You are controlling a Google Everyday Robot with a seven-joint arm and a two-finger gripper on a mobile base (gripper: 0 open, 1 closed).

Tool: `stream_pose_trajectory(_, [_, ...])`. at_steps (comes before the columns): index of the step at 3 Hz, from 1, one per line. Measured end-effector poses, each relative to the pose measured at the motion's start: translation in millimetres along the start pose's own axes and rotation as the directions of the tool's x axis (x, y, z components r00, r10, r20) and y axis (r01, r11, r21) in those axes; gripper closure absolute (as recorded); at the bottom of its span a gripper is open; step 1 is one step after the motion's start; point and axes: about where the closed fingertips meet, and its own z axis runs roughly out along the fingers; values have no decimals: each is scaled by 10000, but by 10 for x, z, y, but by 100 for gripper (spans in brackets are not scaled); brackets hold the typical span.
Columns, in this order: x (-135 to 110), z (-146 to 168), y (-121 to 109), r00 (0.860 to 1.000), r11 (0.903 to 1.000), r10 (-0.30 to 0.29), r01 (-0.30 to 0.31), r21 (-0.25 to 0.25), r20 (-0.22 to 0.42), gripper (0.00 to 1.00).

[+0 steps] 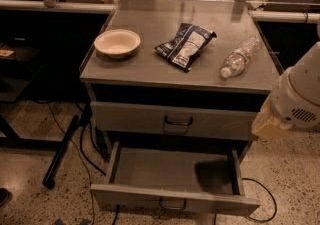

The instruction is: Close middle drawer

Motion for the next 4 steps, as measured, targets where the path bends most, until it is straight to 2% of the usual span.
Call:
stream_pose_trajectory(1, [41,102,45,9999,9996,120,-119,-249,29,100])
stream_pose_trajectory(2, [174,584,201,9981,9945,592,-575,-870,162,100])
stream_pose_trajectory(4, [468,1884,454,9913,9702,1303,-1309,-2038,-167,100])
